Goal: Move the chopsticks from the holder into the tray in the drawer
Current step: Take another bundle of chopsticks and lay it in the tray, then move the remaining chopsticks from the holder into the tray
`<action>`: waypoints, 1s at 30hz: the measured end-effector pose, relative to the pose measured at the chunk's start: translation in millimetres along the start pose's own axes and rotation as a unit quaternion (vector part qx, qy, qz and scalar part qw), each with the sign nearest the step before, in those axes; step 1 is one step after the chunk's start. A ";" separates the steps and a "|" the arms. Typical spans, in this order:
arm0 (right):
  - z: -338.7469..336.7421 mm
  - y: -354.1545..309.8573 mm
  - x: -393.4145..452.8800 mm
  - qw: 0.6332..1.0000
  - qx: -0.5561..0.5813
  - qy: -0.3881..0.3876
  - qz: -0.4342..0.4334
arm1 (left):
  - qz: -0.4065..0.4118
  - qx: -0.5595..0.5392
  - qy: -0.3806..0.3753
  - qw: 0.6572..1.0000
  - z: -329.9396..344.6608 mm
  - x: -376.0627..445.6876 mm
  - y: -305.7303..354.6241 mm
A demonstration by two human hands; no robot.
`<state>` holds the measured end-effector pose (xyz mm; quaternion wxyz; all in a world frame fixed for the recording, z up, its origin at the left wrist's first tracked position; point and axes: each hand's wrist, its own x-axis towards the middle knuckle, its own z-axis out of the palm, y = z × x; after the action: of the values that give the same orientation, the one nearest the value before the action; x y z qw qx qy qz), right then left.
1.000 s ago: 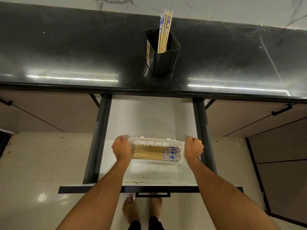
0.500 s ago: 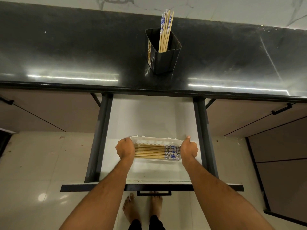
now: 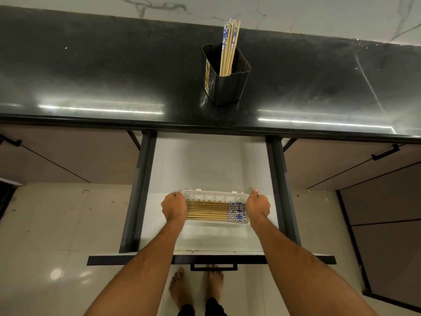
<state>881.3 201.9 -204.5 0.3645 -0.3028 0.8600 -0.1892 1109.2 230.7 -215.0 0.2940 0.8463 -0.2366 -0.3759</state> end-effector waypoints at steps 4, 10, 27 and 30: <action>-2.5 -3.6 -6.8 0.994 -0.077 -0.001 -0.083 | 0.047 0.037 -0.007 0.998 -5.7 -2.6 3.8; -17.9 -29.4 -22.9 0.926 -0.234 0.017 -0.295 | 0.282 0.181 0.040 0.942 -23.0 -10.0 42.6; -109.5 -208.6 -75.3 0.782 -0.276 0.196 -0.523 | 0.566 0.303 0.150 0.752 -91.8 -45.9 250.2; -124.9 -243.8 -76.3 0.768 -0.267 0.213 -0.541 | 0.581 0.295 0.159 0.741 -96.3 -50.6 288.4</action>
<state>924.1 83.7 50.6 -0.0865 -0.7552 0.6250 -0.1777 1101.5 86.6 57.4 0.2246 0.6363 -0.7317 0.0964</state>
